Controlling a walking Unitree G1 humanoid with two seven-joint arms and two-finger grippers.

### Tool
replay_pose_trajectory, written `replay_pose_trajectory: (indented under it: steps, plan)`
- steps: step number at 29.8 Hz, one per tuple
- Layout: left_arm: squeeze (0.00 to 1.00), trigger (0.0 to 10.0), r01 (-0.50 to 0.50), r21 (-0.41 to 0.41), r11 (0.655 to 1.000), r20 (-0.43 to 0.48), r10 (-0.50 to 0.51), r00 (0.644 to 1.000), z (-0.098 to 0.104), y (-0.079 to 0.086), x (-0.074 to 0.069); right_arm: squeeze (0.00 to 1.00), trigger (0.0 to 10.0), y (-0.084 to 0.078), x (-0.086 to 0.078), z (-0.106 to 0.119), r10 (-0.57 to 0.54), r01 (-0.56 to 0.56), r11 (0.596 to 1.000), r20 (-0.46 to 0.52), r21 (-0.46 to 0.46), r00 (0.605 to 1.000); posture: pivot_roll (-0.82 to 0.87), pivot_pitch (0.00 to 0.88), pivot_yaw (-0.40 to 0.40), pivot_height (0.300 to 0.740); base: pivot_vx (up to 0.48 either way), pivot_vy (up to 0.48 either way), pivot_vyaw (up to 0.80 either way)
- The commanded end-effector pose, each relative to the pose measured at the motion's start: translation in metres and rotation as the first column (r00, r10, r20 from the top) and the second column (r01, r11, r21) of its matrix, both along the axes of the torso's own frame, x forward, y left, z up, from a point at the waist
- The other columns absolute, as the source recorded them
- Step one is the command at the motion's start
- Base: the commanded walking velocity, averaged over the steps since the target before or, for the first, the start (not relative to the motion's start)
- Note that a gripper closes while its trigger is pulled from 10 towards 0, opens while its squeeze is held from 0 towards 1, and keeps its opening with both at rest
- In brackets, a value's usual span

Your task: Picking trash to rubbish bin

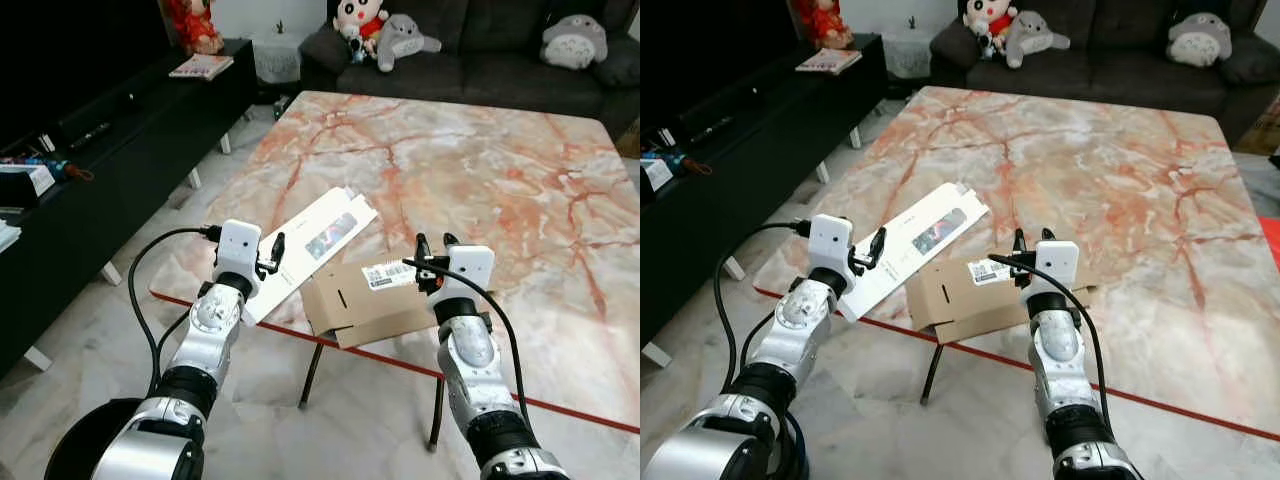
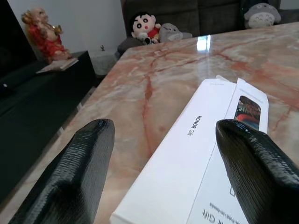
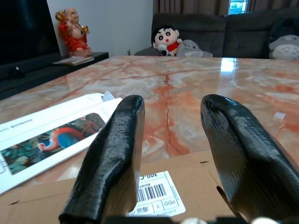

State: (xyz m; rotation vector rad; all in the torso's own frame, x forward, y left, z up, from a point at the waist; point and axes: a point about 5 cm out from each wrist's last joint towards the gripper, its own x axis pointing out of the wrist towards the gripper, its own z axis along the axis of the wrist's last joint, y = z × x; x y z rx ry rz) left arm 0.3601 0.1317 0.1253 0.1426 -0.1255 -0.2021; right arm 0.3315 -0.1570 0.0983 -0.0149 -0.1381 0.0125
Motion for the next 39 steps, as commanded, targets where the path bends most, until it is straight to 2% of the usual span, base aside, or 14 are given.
replay_pose_trajectory:
  steps: [1, 24, 25, 26, 33, 39]
  plan:
    - [0.0, 10.0, -0.007, 0.021, 1.0, -0.019, 0.008, 1.0, -0.003, 0.002, 0.0, 0.0, 10.0, 0.001, 0.001, 0.002, 0.003, -0.003, 1.0, 0.001, 0.007, 1.0, 0.18, 0.032, 0.019, 0.74, 0.0, 0.0, 0.0]
    - [0.0, 10.0, -0.036, 0.021, 0.999, -0.038, 0.037, 0.999, -0.006, 0.006, 0.0, 0.0, 10.0, 0.002, 0.001, 0.001, 0.008, -0.008, 1.0, -0.004, 0.003, 1.0, 0.18, 0.035, 0.014, 0.74, 0.0, 0.0, 0.0]
    - [0.96, 10.0, -0.043, 0.029, 0.999, -0.037, 0.044, 0.998, -0.006, 0.007, 0.0, 0.0, 10.0, 0.002, 0.001, 0.001, 0.008, -0.008, 1.0, -0.005, 0.002, 1.0, 0.18, 0.035, 0.014, 0.74, 0.0, 0.0, 0.0]
    - [1.0, 10.0, -0.047, 0.034, 0.998, -0.036, 0.048, 0.998, -0.006, 0.008, 0.0, 0.0, 10.0, 0.002, 0.001, 0.001, 0.008, -0.008, 1.0, -0.005, 0.002, 1.0, 0.18, 0.035, 0.014, 0.74, 0.0, 0.0, 0.0]
    - [1.0, 10.0, -0.084, 0.006, 0.996, -0.056, 0.084, 0.995, -0.01, 0.017, -0.002, 0.0, 10.0, 0.002, 0.001, 0.001, 0.01, -0.01, 1.0, -0.005, 0.002, 1.0, 0.18, 0.036, 0.014, 0.74, 0.0, 0.0, 0.0]
    - [1.0, 10.0, -0.075, -0.035, 0.997, -0.04, 0.074, 0.996, -0.012, 0.027, -0.02, 0.0, 10.0, 0.003, 0.001, 0.0, 0.013, -0.013, 1.0, -0.009, 0.004, 1.0, 0.19, 0.045, 0.015, 0.74, 0.0, 0.0, 0.0]
